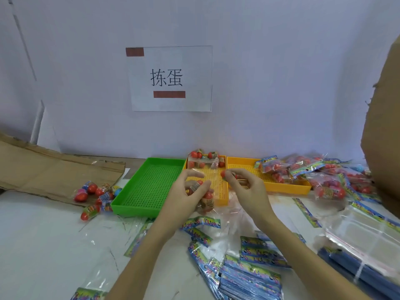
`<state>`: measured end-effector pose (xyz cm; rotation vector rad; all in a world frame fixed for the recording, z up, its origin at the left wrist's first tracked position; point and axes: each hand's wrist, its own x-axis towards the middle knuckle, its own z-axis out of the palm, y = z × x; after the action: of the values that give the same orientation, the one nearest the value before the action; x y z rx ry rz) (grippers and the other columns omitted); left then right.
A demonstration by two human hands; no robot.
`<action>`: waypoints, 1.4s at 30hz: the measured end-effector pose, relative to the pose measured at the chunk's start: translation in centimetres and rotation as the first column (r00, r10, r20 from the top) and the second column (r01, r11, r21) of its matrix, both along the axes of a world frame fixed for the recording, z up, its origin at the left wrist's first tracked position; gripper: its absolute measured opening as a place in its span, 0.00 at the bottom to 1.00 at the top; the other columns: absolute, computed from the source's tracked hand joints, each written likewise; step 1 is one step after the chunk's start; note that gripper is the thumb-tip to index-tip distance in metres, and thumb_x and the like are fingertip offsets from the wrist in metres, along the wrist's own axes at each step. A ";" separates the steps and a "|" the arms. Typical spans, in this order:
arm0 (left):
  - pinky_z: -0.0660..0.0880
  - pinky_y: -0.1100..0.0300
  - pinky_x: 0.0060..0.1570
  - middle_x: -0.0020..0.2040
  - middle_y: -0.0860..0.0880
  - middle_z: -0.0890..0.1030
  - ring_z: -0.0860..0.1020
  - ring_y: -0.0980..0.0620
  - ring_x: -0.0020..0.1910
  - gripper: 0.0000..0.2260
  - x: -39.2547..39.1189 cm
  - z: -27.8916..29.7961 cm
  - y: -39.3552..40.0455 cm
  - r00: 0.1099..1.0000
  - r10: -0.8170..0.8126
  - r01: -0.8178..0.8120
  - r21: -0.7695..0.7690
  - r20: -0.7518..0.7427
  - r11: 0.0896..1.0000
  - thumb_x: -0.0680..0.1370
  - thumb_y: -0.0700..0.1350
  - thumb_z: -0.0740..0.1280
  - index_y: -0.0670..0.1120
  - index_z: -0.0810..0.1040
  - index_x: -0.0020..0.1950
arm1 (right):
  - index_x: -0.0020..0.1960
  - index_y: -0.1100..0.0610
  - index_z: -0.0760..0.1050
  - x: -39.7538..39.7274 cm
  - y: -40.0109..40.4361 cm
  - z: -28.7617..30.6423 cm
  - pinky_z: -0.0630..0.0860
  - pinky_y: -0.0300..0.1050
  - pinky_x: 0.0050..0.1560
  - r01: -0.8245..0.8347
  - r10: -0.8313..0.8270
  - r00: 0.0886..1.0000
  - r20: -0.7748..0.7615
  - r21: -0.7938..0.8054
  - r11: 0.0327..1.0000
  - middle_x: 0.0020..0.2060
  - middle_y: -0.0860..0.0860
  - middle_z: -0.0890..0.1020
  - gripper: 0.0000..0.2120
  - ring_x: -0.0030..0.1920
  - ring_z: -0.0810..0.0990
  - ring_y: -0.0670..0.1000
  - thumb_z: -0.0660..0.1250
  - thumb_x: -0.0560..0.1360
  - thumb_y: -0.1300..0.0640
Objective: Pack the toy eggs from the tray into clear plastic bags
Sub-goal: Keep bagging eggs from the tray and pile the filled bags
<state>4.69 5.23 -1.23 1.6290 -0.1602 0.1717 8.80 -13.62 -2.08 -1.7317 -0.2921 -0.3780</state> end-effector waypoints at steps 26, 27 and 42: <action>0.85 0.45 0.50 0.51 0.51 0.86 0.86 0.50 0.47 0.16 -0.8 -0.2 -1.0 0.965 -0.148 0.070 0.334 0.215 0.940 0.84 0.51 0.68 0.56 0.73 0.71 | 0.65 0.52 0.80 -4.0 -0.5 3.5 0.81 0.39 0.37 0.074 0.014 0.938 0.348 -0.239 0.968 0.52 0.44 0.83 0.12 0.44 0.85 0.42 0.68 0.83 0.58; 0.84 0.43 0.51 0.51 0.51 0.86 0.86 0.49 0.48 0.17 -0.8 -0.2 -1.0 0.965 -0.149 0.068 0.346 0.214 0.936 0.84 0.52 0.67 0.56 0.72 0.72 | 0.64 0.52 0.80 -4.1 -0.5 3.4 0.82 0.41 0.37 0.094 0.009 0.930 0.366 -0.263 0.960 0.52 0.43 0.83 0.11 0.46 0.85 0.42 0.68 0.82 0.57; 0.79 0.66 0.46 0.52 0.56 0.84 0.84 0.52 0.47 0.17 -0.9 -0.2 -1.0 0.961 -0.123 0.027 0.357 0.246 0.934 0.85 0.53 0.63 0.56 0.72 0.74 | 0.58 0.57 0.77 -3.9 -0.9 3.9 0.81 0.38 0.41 0.060 0.092 0.931 0.352 -0.399 0.915 0.48 0.43 0.85 0.09 0.49 0.84 0.39 0.72 0.80 0.57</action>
<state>3.83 4.24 -1.45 1.9485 -0.4826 0.3167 4.87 -14.51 1.79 -2.0576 -0.6960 -0.6673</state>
